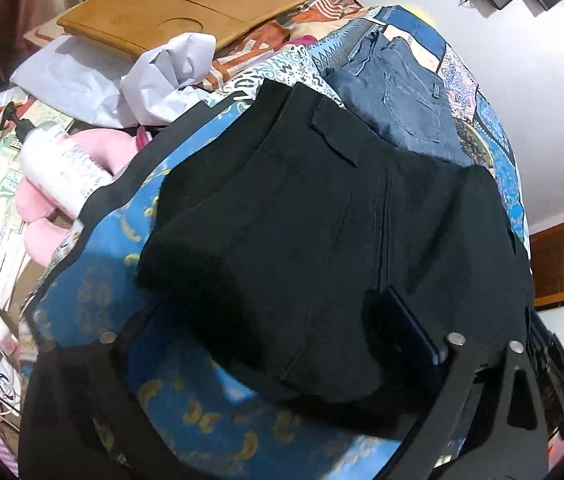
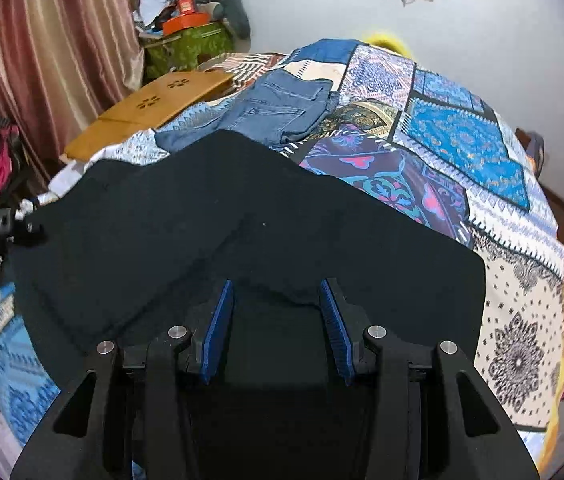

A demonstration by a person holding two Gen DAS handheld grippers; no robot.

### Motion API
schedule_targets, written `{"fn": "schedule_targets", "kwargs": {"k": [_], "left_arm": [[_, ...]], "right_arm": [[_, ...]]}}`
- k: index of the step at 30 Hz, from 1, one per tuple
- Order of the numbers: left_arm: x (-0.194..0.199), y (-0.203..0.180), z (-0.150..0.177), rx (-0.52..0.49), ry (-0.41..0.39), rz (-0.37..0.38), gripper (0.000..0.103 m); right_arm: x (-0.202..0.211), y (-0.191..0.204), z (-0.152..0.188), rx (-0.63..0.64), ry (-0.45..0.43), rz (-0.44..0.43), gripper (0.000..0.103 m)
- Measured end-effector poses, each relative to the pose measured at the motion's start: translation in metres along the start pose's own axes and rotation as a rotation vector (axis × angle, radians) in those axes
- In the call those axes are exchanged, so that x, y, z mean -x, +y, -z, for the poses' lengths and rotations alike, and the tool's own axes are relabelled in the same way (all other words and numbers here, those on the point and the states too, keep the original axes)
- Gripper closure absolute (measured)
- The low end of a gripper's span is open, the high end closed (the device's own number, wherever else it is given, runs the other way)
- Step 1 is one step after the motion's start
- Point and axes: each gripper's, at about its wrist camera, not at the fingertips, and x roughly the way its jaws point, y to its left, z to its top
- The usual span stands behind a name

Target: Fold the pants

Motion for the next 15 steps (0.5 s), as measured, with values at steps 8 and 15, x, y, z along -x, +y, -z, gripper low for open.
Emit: {"fn": "schedule_targets", "kwargs": {"k": [8, 15], "left_arm": [[0.0, 0.003, -0.011, 0.011, -0.023, -0.008, 0.067], [0.028, -0.026, -0.017, -0.132, -0.141, -0.083, 0.077]], "right_arm": [[0.0, -0.006, -0.001, -0.044, -0.005, -0.034, 0.059], [0.008, -0.014, -0.001, -0.113, -0.024, -0.067, 0.059]]}}
